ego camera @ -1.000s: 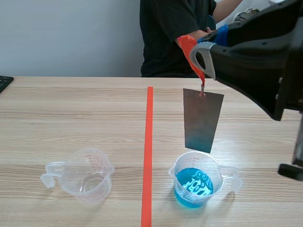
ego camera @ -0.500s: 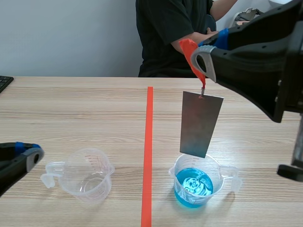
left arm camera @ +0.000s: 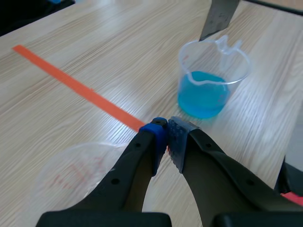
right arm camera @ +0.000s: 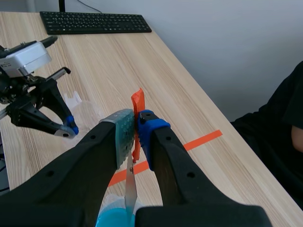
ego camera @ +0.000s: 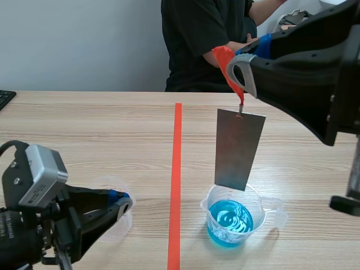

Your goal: Do the redox reaction experiment.

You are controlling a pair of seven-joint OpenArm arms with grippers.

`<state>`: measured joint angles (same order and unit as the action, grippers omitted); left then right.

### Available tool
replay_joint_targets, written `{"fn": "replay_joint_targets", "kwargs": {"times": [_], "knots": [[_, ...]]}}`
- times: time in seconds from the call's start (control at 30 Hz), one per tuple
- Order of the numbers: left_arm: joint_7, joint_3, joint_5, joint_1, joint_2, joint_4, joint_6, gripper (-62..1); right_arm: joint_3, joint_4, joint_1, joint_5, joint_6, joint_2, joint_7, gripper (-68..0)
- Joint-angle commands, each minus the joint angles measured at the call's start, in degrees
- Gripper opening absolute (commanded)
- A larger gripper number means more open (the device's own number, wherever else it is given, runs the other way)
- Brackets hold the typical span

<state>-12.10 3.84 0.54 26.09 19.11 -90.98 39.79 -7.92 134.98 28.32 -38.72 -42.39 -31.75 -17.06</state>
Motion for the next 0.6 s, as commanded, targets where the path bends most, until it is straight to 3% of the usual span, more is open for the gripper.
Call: {"fn": "replay_joint_targets", "kwargs": {"times": [0.0,0.27,0.57], "knots": [[-0.79,0.98,0.44,-0.33,-1.2,-1.53,0.09,-56.6,-0.55,0.28,-0.39,-1.09,-0.33,0.0,0.66,-66.0],[-0.35,7.52,1.7,-3.17,-5.9,-0.17,0.09,-56.6,-0.55,0.28,-0.39,-1.66,-0.33,0.0,0.61,-66.0],[0.26,8.48,1.66,-6.29,-8.94,3.78,0.09,-56.6,-0.55,0.28,-0.39,-1.88,-0.33,0.0,0.63,-66.0]]}}
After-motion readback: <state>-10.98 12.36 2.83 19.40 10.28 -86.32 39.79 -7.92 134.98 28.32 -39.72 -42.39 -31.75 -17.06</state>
